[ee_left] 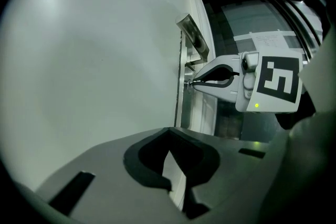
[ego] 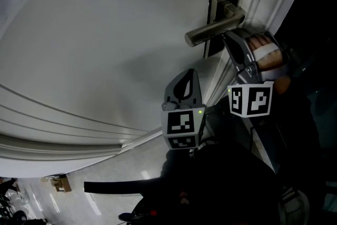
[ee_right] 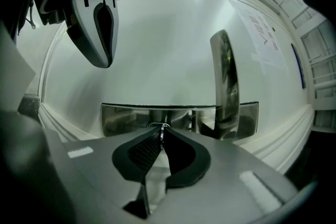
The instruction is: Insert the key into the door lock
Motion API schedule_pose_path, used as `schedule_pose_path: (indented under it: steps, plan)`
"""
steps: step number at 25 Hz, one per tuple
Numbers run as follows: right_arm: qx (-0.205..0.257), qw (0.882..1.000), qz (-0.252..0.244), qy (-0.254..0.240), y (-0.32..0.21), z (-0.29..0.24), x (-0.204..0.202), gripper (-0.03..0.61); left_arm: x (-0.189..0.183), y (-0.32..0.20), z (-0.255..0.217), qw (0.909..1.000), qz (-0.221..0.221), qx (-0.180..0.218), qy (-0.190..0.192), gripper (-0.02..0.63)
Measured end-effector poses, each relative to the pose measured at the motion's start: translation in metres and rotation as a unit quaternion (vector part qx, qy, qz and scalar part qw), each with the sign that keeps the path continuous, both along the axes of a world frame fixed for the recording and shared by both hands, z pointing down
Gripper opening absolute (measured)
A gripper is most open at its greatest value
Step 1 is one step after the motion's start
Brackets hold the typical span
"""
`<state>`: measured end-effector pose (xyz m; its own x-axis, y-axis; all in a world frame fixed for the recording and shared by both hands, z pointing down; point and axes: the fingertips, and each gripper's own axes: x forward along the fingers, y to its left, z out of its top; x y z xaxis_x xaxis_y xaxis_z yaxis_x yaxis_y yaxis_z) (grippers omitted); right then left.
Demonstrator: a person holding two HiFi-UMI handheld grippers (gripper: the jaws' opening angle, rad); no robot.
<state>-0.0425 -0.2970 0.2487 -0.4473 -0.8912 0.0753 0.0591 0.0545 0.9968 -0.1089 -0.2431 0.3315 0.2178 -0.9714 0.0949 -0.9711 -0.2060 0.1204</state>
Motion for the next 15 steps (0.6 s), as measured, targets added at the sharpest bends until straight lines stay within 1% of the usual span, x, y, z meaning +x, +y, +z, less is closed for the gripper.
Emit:
schedule_pose_path:
  steps: [4, 9, 15]
  plan:
    - [-0.002, 1.000, -0.002, 0.001, 0.0005, -0.0002, -0.0011, 0.017, -0.0035, 0.0001, 0.0010, 1.0000, -0.004, -0.002, 0.001, 0.002]
    - [-0.004, 1.000, 0.003, 0.000, -0.0020, -0.0005, 0.0025, 0.017, 0.0007, -0.0030, 0.0005, 1.0000, 0.005, -0.003, 0.000, 0.000]
    - [-0.007, 1.000, 0.004, 0.001, -0.0045, 0.0017, 0.0014, 0.017, -0.0023, -0.0029, 0.0011, 1.0000, 0.003, -0.003, 0.000, 0.002]
